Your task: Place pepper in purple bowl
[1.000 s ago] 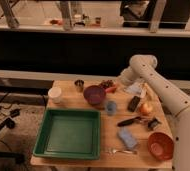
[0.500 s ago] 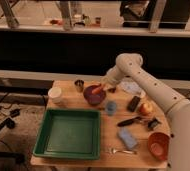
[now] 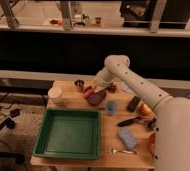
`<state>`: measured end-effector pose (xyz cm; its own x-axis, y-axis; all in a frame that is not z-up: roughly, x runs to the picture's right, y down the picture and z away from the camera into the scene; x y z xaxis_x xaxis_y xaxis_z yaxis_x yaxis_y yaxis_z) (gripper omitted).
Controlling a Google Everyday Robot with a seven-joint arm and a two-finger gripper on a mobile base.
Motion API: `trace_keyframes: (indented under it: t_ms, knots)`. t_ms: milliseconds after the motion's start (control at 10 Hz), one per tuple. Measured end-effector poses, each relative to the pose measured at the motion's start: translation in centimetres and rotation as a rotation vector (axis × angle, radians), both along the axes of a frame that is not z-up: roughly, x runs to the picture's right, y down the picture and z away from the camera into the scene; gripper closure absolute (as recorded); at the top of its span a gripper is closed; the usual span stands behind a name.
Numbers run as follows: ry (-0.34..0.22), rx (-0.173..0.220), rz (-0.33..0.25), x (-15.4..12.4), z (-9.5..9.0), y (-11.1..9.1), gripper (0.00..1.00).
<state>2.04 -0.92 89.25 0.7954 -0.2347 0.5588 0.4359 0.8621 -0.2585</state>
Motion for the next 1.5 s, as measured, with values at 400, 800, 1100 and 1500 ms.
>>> trace_keyframes:
  t_ms: [400,800,1100,1500]
  knots:
    - [0.002,-0.012,-0.008,0.19,1.12,0.36,0.89]
    - [0.003,-0.012,-0.007,0.27,1.13,0.37,0.52]
    - [0.005,-0.012,-0.007,0.45,1.15,0.39,0.23]
    - [0.006,-0.012,-0.006,0.49,1.15,0.41,0.20]
